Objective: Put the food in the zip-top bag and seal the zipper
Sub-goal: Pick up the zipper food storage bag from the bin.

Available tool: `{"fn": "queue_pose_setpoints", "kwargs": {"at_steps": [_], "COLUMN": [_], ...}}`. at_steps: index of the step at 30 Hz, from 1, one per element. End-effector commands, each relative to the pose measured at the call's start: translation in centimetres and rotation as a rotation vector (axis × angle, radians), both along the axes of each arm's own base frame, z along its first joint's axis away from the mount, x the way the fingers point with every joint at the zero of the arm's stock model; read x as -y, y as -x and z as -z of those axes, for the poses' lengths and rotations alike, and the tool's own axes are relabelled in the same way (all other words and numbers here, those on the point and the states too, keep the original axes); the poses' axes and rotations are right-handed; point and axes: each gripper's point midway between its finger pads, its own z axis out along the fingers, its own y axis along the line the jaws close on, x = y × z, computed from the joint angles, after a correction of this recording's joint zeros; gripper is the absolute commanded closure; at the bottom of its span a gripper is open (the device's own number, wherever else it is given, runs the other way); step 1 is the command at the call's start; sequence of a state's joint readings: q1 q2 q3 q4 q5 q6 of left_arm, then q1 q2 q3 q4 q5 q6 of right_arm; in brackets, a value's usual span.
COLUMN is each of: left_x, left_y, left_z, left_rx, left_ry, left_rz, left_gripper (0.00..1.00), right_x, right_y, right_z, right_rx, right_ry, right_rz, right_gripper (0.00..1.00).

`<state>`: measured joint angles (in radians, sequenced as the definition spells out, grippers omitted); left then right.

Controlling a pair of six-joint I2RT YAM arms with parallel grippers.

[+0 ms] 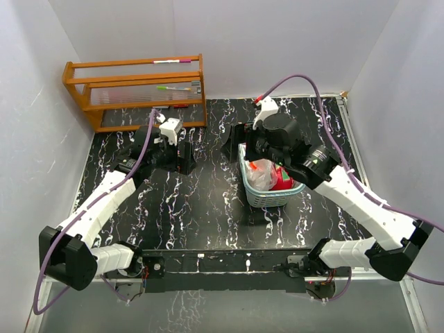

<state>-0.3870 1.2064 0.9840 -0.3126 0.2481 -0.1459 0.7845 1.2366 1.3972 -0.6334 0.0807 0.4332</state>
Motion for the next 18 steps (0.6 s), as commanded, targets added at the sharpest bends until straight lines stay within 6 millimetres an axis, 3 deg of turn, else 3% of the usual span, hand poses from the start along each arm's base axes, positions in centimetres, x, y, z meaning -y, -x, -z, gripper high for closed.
{"fn": "queue_pose_setpoints", "kwargs": {"at_steps": [1,4,7,13,18], "left_x": [0.5,0.5,0.6,0.5,0.7], "left_y": [0.4,0.5,0.7,1.1,1.5], "left_z": [-2.4,-2.5,-2.6,-2.2,-2.0], "left_rx": [0.033,0.037,0.041,0.040,0.034], "left_ry": [0.039,0.046,0.054,0.060,0.078], "left_rz": [0.017,0.019,0.023,0.022,0.027], "left_gripper": [0.03,0.03,0.03,0.03,0.03], "right_x": [2.0,2.6,4.0,5.7,6.3], "right_y": [-0.3,0.5,-0.4,-3.8,-5.6], "right_z": [-5.9,-7.1,-7.2,-0.7,3.4], "right_rx": [0.125,0.252,0.289,0.139,0.081], "right_ry": [-0.137,-0.147,-0.092,0.211,0.362], "right_rz": [0.114,0.058,0.127,0.292,0.381], "right_gripper": [0.02,0.02,0.02,0.16,0.16]}}
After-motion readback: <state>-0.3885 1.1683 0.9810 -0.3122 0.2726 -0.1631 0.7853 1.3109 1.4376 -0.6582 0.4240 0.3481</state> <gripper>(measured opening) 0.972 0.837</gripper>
